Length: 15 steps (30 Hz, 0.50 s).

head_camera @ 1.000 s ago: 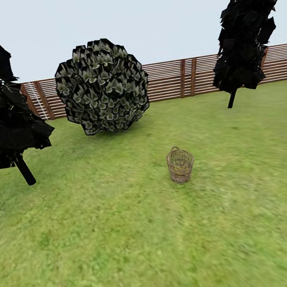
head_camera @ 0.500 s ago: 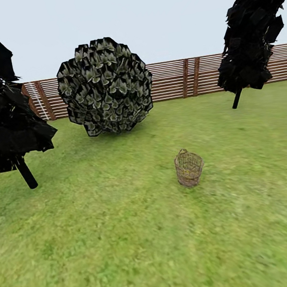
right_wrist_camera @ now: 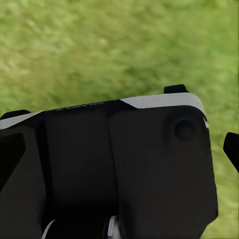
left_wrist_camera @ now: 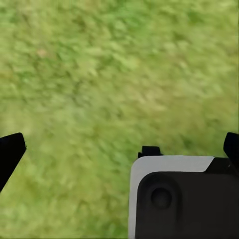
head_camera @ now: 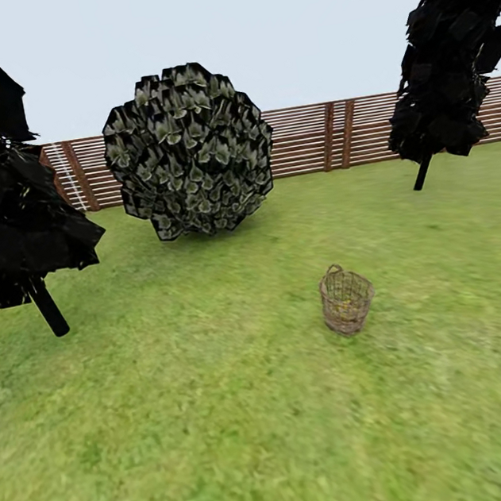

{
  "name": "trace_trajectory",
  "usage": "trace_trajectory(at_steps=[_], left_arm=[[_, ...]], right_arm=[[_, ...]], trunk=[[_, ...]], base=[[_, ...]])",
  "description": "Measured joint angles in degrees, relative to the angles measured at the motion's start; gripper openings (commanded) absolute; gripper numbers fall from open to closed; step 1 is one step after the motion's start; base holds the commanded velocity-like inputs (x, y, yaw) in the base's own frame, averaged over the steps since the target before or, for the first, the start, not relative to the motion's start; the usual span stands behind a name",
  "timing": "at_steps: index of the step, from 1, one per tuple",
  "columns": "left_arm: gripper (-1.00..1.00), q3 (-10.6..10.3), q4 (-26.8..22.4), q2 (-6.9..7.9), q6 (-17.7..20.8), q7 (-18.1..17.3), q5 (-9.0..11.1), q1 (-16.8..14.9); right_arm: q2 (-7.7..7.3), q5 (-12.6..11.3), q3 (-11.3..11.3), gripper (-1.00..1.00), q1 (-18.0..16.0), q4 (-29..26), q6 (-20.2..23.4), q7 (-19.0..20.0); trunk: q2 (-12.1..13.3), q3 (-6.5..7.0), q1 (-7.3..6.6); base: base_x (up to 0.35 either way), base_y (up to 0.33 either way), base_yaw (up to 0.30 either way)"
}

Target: Take the three Easter eggs out of the wicker basket on the lawn in the garden, then place them on the lawn next to a single tree (choose any tree) so that all three eggs are next to the same tree and none are left in the basket.

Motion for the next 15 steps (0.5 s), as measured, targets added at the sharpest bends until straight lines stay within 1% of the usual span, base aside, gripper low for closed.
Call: trace_trajectory(at_steps=[15], left_arm=[[1.0, -0.08, 0.0, -0.02, 0.0, 0.0, -0.09, 0.0]], right_arm=[[0.0, 0.0, 0.0, 1.0, 0.0, -0.02, -0.07, 0.0]], trunk=[[0.0, 0.0, 0.0]], base=[[0.262, 0.229, 0.0]])
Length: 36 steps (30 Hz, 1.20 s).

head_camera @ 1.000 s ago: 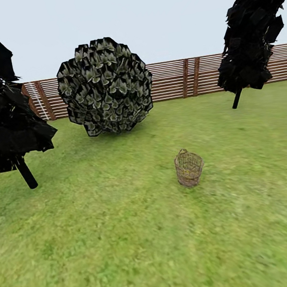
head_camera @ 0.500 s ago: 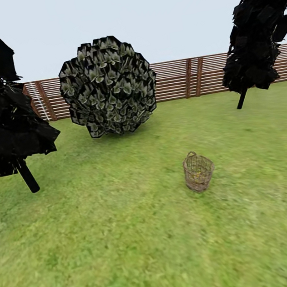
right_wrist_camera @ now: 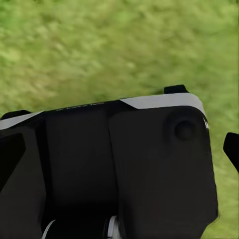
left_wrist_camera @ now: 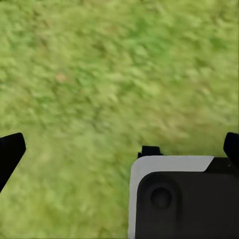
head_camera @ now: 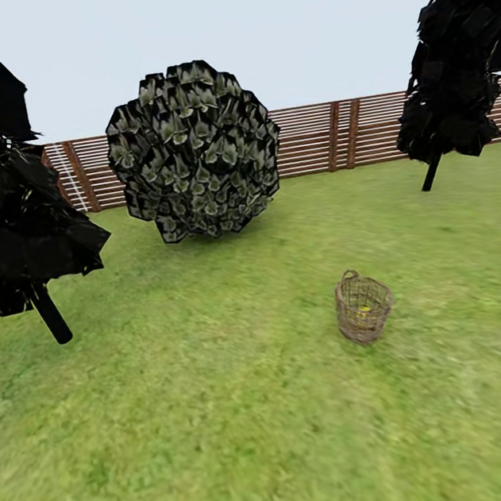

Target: Take the three Easter eggs out of the wicker basket on the lawn in the garden, then place them on the lawn next to a single tree (choose any tree) so that all three eggs are next to the same tree and none are left in the basket.

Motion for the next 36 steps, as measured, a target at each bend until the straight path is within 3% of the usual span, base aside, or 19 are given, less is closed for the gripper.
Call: trace_trajectory(at_steps=[10, 36], left_arm=[[1.0, 0.0, 0.02, 0.0, 0.0, -0.01, -0.01, -0.01], [1.0, 0.02, 0.02, -0.01, -0.01, -0.01, -0.01, -0.02]], right_arm=[[0.0, 0.0, 0.0, 1.0, 0.01, 0.04, -0.01, 0.04], [0.0, 0.0, 0.0, 1.0, 0.01, 0.06, 0.0, 0.08]], trunk=[[0.0, 0.0, 0.0], [0.0, 0.0, 0.0]], base=[[0.263, 0.226, -0.098], [0.263, 0.226, -0.264]])
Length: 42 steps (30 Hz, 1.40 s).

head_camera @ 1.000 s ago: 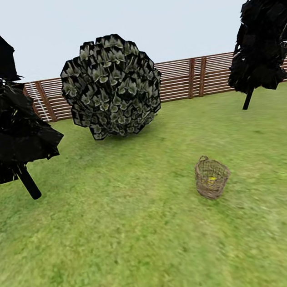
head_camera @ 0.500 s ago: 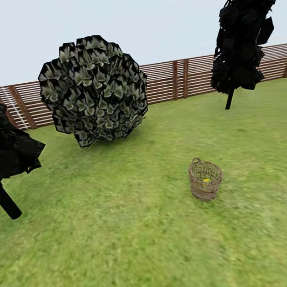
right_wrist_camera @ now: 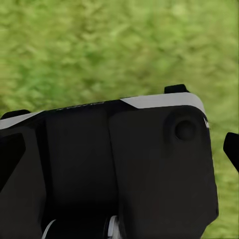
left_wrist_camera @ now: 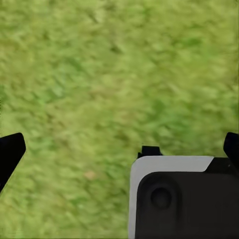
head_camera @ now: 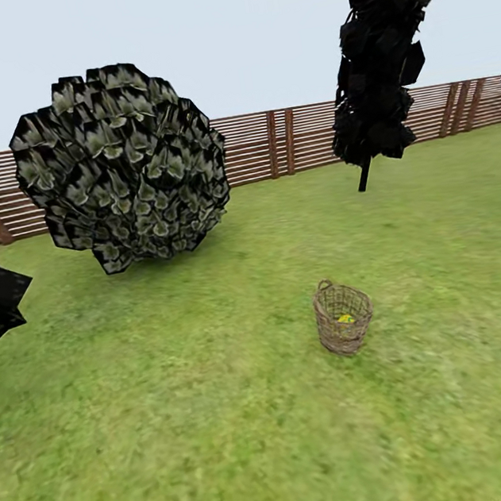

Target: Take the three Easter eggs out of the wicker basket on the lawn in the garden, then place them on the lawn next to a single tree (choose any tree) so that all three eggs are next to the same tree and none are left in the basket.

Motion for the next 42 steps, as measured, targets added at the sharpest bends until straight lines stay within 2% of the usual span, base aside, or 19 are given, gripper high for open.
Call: trace_trajectory(at_steps=[42], left_arm=[[1.0, -0.02, 0.0, 0.0, 0.0, 0.0, -0.09, 0.0]], right_arm=[[0.0, 0.0, 0.0, 1.0, 0.0, 0.0, 0.0, -0.01]], trunk=[[0.0, 0.0, 0.0]], base=[[0.263, 0.226, -0.271]])
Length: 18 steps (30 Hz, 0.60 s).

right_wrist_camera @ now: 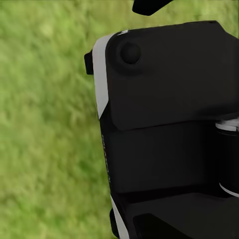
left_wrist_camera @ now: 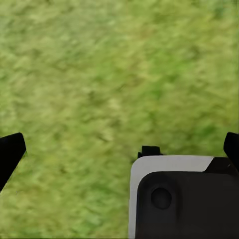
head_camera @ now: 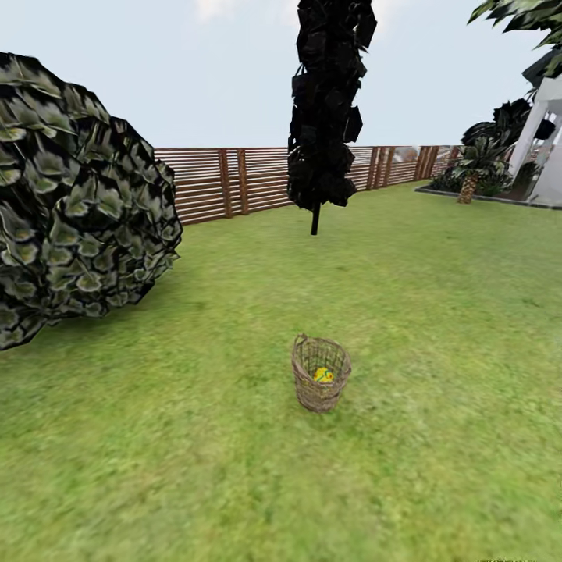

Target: Take the three Easter eggs out of the wicker basket on the lawn in the garden, then place them on the lawn next to a single tree (choose any tree) so that all three eggs are next to the same tree and none are left in the basket.

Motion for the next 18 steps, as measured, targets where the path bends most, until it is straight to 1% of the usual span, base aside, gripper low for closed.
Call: trace_trajectory(at_steps=[3, 5, 7, 11, 18], left_arm=[[1.0, -0.05, -0.03, 0.0, -0.04, -0.01, 0.06, 0.0], [1.0, -0.2, -0.06, 0.0, -0.71, -0.01, 0.08, 0.0], [1.0, -0.31, -0.07, -0.02, -1.89, -0.02, 0.06, 0.0], [1.0, -0.4, -0.08, -0.06, -3.03, -0.03, 0.06, 0.0], [1.0, -0.43, -0.07, -0.18, -3.36, -0.03, 0.02, 0.0]], right_arm=[[0.0, 0.0, -0.01, 1.0, 0.0, 0.0, 0.01, 0.0], [0.0, 0.0, -0.02, 1.0, 0.0, -0.01, 0.0, -0.01], [0.01, 0.0, -0.02, 1.0, 0.0, -0.01, 0.0, 0.0], [0.01, 0.0, -0.03, 1.0, 0.0, -0.01, 0.01, 0.01], [0.01, 0.0, -0.03, 1.0, 0.0, -0.01, 0.0, -0.01]], trunk=[[0.0, 0.0, 0.01], [0.01, 0.0, 0.02], [0.01, 0.0, 0.02], [0.01, 0.0, 0.02], [0.01, 0.0, 0.03]], base=[[0.153, 0.132, -0.271], [0.073, 0.063, -0.27], [0.037, 0.032, -0.266], [0.018, 0.016, -0.255], [0.004, 0.004, -0.24]])
